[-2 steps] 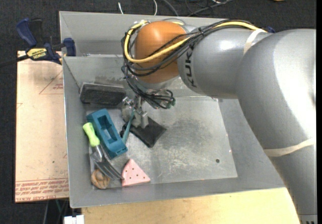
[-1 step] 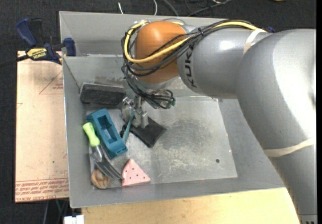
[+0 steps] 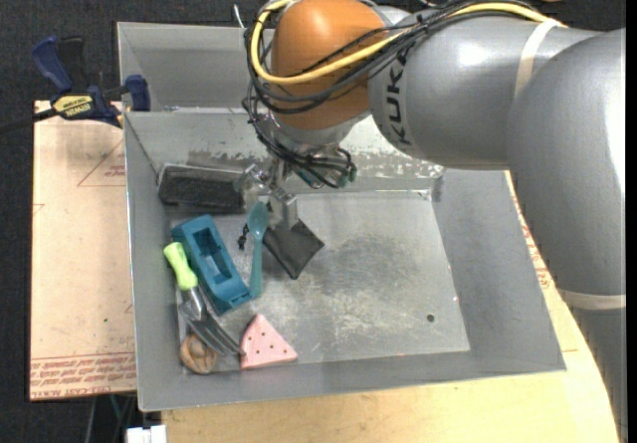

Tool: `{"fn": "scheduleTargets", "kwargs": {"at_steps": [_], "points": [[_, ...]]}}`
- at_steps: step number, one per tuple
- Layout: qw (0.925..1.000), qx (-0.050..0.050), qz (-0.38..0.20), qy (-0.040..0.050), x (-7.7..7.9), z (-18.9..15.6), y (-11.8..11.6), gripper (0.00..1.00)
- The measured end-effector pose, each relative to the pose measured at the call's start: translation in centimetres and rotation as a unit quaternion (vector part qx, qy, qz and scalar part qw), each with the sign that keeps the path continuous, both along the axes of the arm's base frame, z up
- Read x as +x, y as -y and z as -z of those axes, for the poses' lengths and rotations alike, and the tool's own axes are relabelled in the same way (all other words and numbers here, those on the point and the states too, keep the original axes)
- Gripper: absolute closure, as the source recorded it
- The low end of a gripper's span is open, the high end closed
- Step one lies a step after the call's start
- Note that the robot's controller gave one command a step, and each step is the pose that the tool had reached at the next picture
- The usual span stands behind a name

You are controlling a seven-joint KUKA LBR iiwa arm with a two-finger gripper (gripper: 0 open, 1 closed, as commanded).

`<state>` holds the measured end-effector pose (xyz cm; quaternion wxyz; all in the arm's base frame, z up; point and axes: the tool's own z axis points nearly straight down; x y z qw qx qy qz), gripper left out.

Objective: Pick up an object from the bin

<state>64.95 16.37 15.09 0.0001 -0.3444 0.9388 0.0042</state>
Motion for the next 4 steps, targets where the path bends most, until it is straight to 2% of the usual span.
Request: {"fn": "scheduleTargets", "kwargs": {"at_steps": [1,2,3,4], "points": [[1.0000,0.000,0.000,-0.0002,0.0,0.0,0.0,1.00],[1.0000,0.000,-0.004,-0.0005,0.2,-6.7,-0.7,1.00],[0.9997,0.002,-0.025,0.0032,-1.5,-14.7,-3.1,1.00],[1.0000,0.001,0.002,-0.0004,-2.1,-4.9,-3.3,1.00]]}}
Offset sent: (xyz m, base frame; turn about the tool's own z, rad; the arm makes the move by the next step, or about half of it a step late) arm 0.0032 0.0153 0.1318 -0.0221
